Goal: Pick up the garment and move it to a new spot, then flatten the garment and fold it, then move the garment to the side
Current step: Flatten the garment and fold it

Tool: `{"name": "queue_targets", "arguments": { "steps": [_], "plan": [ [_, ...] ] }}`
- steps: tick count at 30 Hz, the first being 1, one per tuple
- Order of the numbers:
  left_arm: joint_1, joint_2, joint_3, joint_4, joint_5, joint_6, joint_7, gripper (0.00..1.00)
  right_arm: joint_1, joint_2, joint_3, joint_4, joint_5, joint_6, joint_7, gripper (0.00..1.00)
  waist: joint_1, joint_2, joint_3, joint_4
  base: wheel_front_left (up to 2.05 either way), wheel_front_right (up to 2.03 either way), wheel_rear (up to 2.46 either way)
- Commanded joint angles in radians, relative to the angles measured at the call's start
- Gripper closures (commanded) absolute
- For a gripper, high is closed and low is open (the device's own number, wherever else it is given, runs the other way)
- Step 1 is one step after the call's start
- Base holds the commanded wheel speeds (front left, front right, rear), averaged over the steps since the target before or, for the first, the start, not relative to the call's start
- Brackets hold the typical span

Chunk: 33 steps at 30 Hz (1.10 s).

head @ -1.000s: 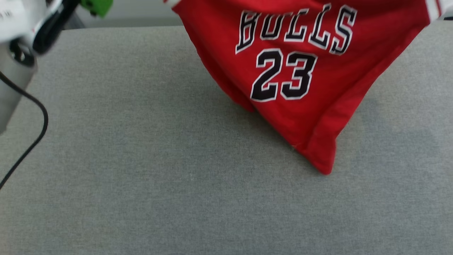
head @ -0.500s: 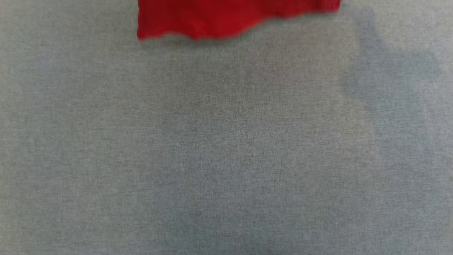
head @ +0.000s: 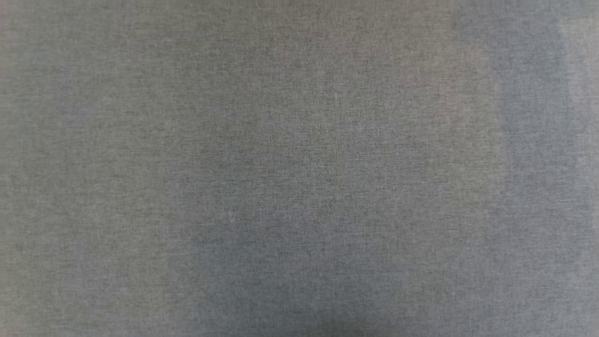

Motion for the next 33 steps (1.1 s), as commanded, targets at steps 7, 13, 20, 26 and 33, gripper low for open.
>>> {"name": "queue_targets", "arguments": {
  "steps": [7,13,20,26,33],
  "plan": [
    [0.077,-0.010,-0.028,0.090,-0.036,-0.010,-0.079,1.00,0.064,0.039,0.086,0.067,0.071,-0.001,-0.091,1.00,-0.0001,0.0000,0.051,-0.023,0.00,0.00,0.00],
    [0.231,0.007,-0.052,0.109,-0.065,-0.012,-0.127,1.00,0.206,0.089,0.152,0.093,0.135,-0.001,-0.168,1.00,-0.0001,0.0000,0.012,-0.033,0.00,0.00,0.00],
    [0.467,0.036,-0.045,0.059,-0.118,-0.012,-0.144,1.00,0.387,0.110,0.239,0.081,0.213,-0.001,-0.224,1.00,-0.0001,0.0000,-0.057,-0.026,0.00,0.00,0.00],
    [0.718,0.056,0.024,-0.084,-0.129,0.017,-0.146,1.00,0.546,0.077,0.300,0.041,0.278,-0.001,-0.254,1.00,-0.0001,0.0000,-0.126,-0.005,0.00,0.00,0.00],
    [1.088,0.068,0.091,-0.269,-0.132,0.078,-0.146,1.00,0.797,0.014,0.352,-0.047,0.328,-0.001,-0.280,1.00,-0.0001,0.0000,-0.232,0.014,0.00,0.00,0.00]
  ]
}}
